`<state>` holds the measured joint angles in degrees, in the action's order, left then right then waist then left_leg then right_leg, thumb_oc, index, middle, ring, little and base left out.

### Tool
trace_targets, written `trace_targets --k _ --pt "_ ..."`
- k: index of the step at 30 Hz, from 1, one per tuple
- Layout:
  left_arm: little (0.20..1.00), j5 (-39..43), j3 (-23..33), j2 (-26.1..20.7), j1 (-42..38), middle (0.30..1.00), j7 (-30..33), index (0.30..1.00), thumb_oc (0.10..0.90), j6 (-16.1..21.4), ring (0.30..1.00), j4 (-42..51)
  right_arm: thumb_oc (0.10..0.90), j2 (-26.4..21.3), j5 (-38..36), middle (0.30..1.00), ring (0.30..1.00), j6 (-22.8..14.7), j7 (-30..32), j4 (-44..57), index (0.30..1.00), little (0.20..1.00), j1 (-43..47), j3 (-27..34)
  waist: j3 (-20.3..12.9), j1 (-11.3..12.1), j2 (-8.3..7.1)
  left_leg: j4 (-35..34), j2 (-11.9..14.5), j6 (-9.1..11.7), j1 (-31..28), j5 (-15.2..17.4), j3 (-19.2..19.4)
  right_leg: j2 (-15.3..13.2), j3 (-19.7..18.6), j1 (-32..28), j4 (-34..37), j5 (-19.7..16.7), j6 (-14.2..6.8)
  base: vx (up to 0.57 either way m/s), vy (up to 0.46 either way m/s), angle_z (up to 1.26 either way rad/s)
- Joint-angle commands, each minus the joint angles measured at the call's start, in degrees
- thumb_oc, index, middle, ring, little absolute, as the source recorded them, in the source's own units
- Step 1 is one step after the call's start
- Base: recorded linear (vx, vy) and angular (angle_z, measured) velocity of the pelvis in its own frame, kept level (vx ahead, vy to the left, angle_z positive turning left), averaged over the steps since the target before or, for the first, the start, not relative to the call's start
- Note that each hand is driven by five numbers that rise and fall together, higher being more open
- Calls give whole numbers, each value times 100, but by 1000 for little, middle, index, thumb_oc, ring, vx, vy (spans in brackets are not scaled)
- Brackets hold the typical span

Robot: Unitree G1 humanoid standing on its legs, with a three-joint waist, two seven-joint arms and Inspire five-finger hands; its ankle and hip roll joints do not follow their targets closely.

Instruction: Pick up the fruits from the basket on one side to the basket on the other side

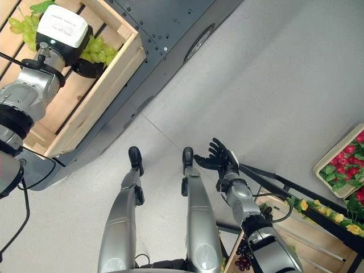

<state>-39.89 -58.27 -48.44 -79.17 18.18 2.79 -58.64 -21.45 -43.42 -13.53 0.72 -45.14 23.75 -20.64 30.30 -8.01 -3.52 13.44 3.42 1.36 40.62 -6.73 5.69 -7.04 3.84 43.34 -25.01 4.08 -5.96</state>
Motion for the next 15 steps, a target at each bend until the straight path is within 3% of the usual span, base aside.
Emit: trace_targets --k 1,8,15 --pt "300 -98 54 -260 -177 300 138 300 400 407 300 -119 800 -372 -345 900 900 -438 195 299 900 900 -107 379 -51 -8 64 273 -245 -119 -355 712 289 201 122 -312 732 -828 -35 0 0 0" --pt "300 14 -8 -337 -155 300 222 300 400 795 300 90 800 -418 -403 900 900 -471 119 406 900 900 -134 458 -51 13 131 247 -254 -138 -516 736 312 197 146 -429 677 -766 -24 0 0 0" --pt "300 547 184 -413 11 300 431 300 400 820 300 187 800 -463 -476 900 900 -512 12 480 900 900 -187 513 -51 58 160 225 -256 -145 -815 783 302 182 175 -695 646 -684 -14 0 0 0"
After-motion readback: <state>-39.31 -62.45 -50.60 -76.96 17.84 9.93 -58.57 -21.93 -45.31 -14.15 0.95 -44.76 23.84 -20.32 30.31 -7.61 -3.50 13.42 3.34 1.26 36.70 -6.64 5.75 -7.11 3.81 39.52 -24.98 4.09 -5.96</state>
